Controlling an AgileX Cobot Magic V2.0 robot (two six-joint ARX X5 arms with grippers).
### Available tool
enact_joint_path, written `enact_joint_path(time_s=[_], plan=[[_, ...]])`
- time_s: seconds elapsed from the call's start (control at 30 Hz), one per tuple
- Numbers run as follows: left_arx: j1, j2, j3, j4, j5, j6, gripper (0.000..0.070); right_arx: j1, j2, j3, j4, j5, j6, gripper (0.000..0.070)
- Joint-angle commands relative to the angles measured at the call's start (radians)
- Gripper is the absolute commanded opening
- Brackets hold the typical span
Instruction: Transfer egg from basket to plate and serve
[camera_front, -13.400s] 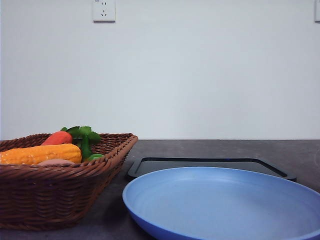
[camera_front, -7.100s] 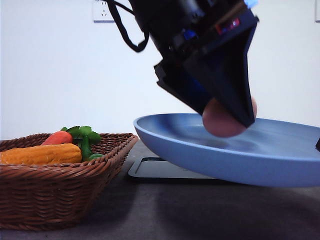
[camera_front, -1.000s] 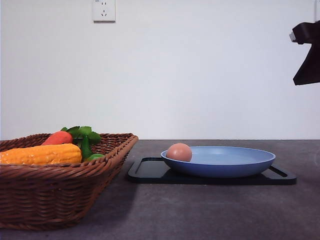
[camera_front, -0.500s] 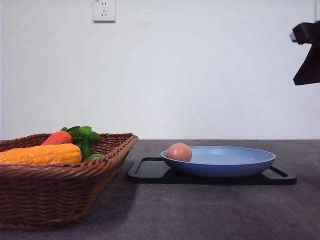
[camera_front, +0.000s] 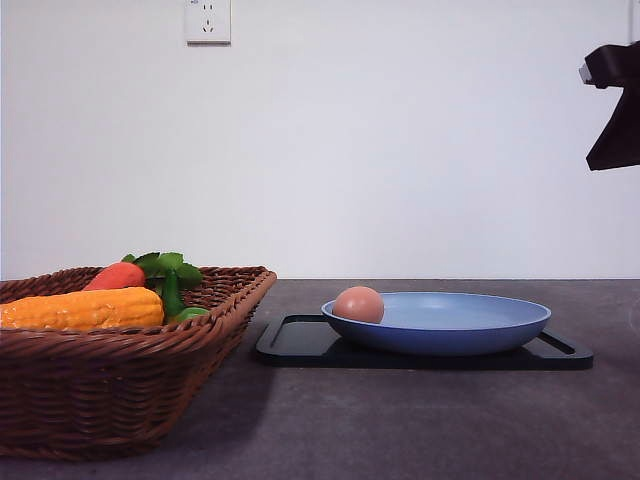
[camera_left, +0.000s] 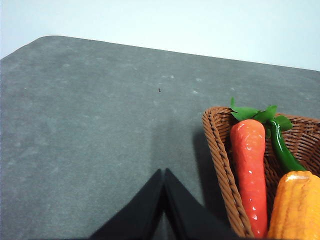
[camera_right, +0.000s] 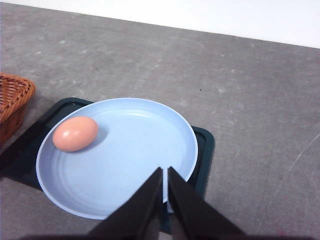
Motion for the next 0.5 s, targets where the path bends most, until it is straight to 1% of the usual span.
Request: enact_joint_path(time_s=[0.0, 0.27, 0.37, 0.47], plan=[[0.002, -0.002, -0.028, -0.003, 0.000, -0.007, 0.0000, 0.007, 0.003, 0.005, 0.011, 0.003, 0.012, 0.0000], [0.002, -0.002, -0.028, -0.003, 0.000, -0.007, 0.0000, 0.007, -0.013, 0.005, 0.001, 0.003, 0.011, 0.0000], [0.002, -0.002, -0.028, -0.003, 0.000, -0.007, 0.0000, -0.014, -0.105, 0.005, -0.015, 0.025, 0.009, 0.0000], [0.002, -0.002, -0.028, -0.003, 0.000, -0.007, 0.0000, -0.060, -0.218, -0.003, -0.027, 0.024, -0.035, 0.0000]])
